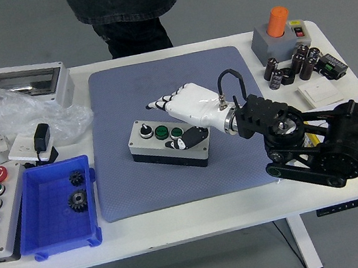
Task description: Pick up the button,place it on the desk,press the button,press the button
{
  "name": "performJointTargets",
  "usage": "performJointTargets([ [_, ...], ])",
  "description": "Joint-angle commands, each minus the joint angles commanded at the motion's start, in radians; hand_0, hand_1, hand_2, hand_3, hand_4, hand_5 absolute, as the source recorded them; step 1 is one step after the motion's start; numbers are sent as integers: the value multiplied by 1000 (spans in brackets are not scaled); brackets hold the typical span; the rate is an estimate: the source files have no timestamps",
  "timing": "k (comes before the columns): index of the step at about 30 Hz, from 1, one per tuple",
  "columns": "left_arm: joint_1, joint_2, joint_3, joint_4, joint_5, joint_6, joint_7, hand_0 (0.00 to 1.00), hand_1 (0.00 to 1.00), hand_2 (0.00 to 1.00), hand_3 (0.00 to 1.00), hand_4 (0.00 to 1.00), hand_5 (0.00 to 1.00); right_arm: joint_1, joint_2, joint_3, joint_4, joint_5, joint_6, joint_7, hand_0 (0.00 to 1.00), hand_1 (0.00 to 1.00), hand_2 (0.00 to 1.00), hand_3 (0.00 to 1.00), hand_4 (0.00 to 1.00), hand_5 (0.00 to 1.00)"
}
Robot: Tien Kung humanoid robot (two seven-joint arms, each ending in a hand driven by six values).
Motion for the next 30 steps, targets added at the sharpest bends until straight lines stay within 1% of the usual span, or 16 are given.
performJointTargets([
  [3, -1, -1, -3, 0, 2, -2, -1, 606, 619, 587, 610, 548, 397, -25, -31, 44, 58, 19, 11, -17, 663, 733, 998, 998, 998, 371],
  [5, 0, -2, -4, 0, 1, -4, -2, 606, 619, 587, 610, 548, 397, -47, -48, 72, 93, 14, 28, -38, 663, 733, 998, 998, 998, 371],
  [6, 1, -3, -2, 0, 0, -4, -2, 606, 620, 587, 611, 542, 394, -57, -54, 80, 102, 8, 36, -49, 597, 673, 998, 998, 998, 429],
  [7, 2, -3, -1, 0, -1, -5, -2, 606, 620, 587, 611, 542, 394, -64, -56, 83, 104, 0, 44, -60, 597, 673, 998, 998, 998, 429],
  [11, 3, -3, 4, 1, -6, -8, -6, 606, 620, 587, 611, 542, 394, -81, -49, 76, 71, -31, 61, -90, 597, 673, 998, 998, 998, 429],
  [12, 2, -2, 3, 1, -7, -9, -9, 606, 619, 587, 609, 539, 395, -83, -47, 73, 59, -37, 63, -96, 475, 616, 998, 998, 998, 493],
  [17, -2, -1, 4, 1, -10, -14, -17, 606, 619, 587, 609, 539, 395, -84, -36, 61, 17, -65, 66, -116, 475, 616, 998, 998, 998, 493],
  [18, -2, -1, 5, 1, -11, -15, -18, 607, 619, 588, 608, 536, 399, -84, -34, 57, 8, -73, 67, -119, 405, 570, 998, 998, 998, 545],
  [23, -3, 0, 10, 2, -19, -19, -23, 607, 619, 588, 608, 536, 399, -88, -38, 33, -19, -97, 75, -130, 405, 570, 998, 998, 998, 545],
  [24, -3, 1, 11, 2, -21, -20, -25, 607, 619, 589, 608, 532, 399, -89, -40, 31, -23, -100, 76, -132, 392, 547, 998, 998, 998, 535],
  [30, -4, 1, 16, 3, -27, -24, -30, 606, 619, 588, 607, 530, 401, -88, -45, 38, -39, -104, 71, -139, 397, 546, 998, 998, 998, 545],
])
